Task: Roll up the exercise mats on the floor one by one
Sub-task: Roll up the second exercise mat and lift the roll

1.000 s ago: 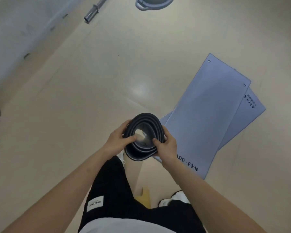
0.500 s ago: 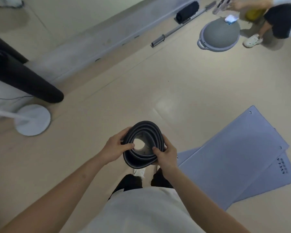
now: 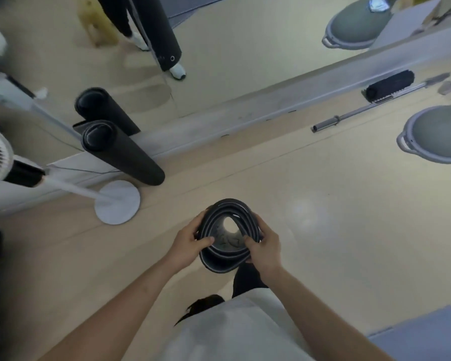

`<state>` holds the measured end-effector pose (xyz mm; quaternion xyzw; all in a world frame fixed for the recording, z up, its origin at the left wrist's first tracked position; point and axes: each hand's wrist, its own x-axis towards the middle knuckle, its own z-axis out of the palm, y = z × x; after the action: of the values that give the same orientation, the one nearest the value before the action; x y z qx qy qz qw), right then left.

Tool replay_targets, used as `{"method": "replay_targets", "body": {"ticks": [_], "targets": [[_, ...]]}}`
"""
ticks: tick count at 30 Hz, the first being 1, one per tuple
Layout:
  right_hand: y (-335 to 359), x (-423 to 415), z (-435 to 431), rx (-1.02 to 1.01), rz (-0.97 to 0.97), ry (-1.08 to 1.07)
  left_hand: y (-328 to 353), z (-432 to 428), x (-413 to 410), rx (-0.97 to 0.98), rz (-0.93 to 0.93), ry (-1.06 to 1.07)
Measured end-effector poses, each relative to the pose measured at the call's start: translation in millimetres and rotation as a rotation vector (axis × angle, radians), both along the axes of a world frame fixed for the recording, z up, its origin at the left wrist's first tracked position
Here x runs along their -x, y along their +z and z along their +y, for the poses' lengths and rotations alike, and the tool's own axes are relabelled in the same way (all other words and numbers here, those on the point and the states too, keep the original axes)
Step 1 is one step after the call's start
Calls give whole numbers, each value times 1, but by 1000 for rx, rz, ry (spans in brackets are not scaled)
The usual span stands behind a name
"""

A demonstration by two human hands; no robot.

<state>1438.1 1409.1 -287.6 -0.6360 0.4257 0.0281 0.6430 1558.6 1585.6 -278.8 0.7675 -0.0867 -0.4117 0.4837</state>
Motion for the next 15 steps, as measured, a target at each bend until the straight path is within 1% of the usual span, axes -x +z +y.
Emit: {"method": "replay_targets", "body": {"ticks": [3,8,11,15], "targets": [[-4,-66,-16,-16,10,101,-5,-3,-50,-24,-6,71],[1,-178,-24,19,30,266,-16,7,-130,-54,9,211],[1,-239,-16,10,41,285,-28,16,-182,-64,1,260],[-11,-317,7,20,86,247,-50,31,-259,-62,-14,312]]}}
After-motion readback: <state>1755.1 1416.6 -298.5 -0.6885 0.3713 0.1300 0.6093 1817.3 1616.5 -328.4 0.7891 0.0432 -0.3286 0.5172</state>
